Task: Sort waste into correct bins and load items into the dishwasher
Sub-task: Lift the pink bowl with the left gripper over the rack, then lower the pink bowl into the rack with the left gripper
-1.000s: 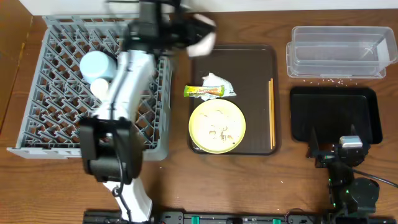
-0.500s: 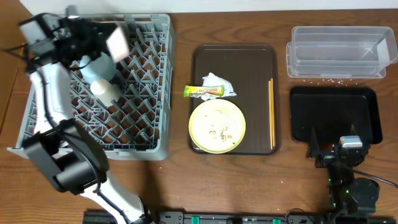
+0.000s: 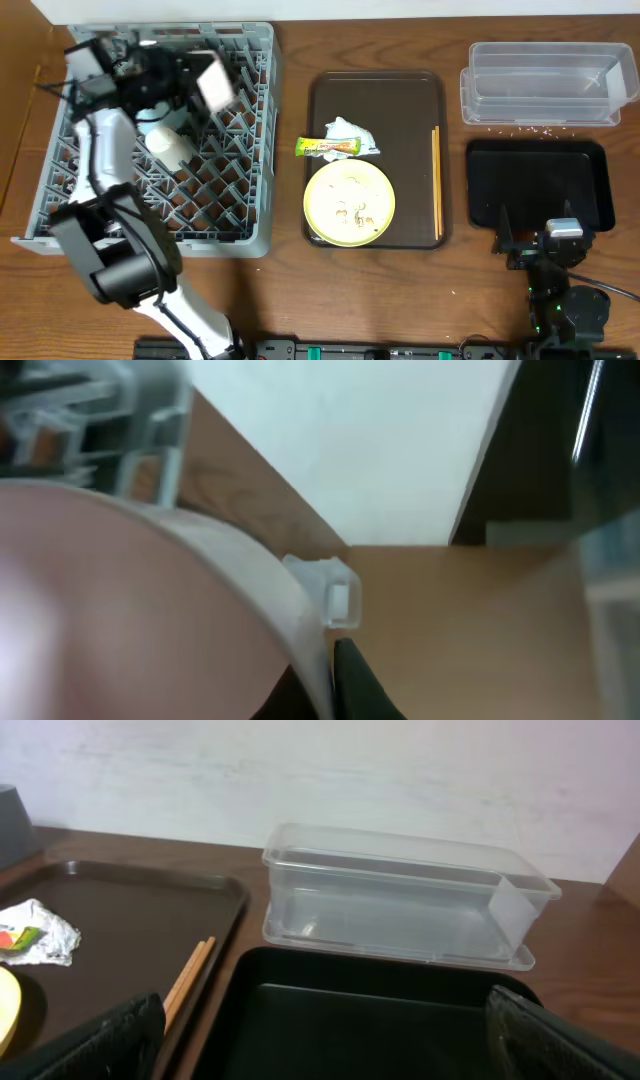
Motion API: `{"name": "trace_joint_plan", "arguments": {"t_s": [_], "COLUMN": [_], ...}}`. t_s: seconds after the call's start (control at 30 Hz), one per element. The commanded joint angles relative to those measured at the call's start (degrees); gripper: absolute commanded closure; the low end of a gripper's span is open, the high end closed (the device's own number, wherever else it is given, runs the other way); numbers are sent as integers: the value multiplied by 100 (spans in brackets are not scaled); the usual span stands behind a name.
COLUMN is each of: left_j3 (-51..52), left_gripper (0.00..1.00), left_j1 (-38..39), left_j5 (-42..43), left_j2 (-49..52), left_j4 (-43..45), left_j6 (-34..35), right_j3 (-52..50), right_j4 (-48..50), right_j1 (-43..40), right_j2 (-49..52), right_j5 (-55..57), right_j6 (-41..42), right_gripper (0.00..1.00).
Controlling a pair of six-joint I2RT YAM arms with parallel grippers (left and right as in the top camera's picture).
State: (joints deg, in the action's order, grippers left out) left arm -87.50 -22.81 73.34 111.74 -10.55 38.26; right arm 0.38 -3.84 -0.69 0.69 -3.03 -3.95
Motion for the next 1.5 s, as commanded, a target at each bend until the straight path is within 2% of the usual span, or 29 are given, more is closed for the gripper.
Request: {"name": "trace_joint_plan", "arguments": {"t_s": [0.0, 0.23, 0.5, 0.7, 1.2, 1.47], "left_j3": [-46, -46, -46, -46, -46, -46], "left_gripper": [93, 92, 92, 92, 92, 92], "left_j1": [299, 442, 387, 389, 306, -164], "left_j5": [-72, -979, -927, -179, -188, -201], "left_j2": [-17, 68, 527, 890, 894, 894], "left_j4": [568, 684, 798, 1709, 1810, 1552], "left_j6": [-595, -699, -719, -560, -153, -179], "right_j3": [-7, -7, -7, -7, -7, -7], "right_j4": [-24, -24, -26, -26, -26, -24], "right_j1": [-42, -42, -42, -42, -42, -42], "right_j2": [-31, -31, -31, -31, -31, -31], "right_j5": [-26, -24, -24, -24, -26, -24], "right_j6": [70, 70, 70, 70, 70, 70], "right_gripper": [1, 1, 1, 1, 1, 1]}}
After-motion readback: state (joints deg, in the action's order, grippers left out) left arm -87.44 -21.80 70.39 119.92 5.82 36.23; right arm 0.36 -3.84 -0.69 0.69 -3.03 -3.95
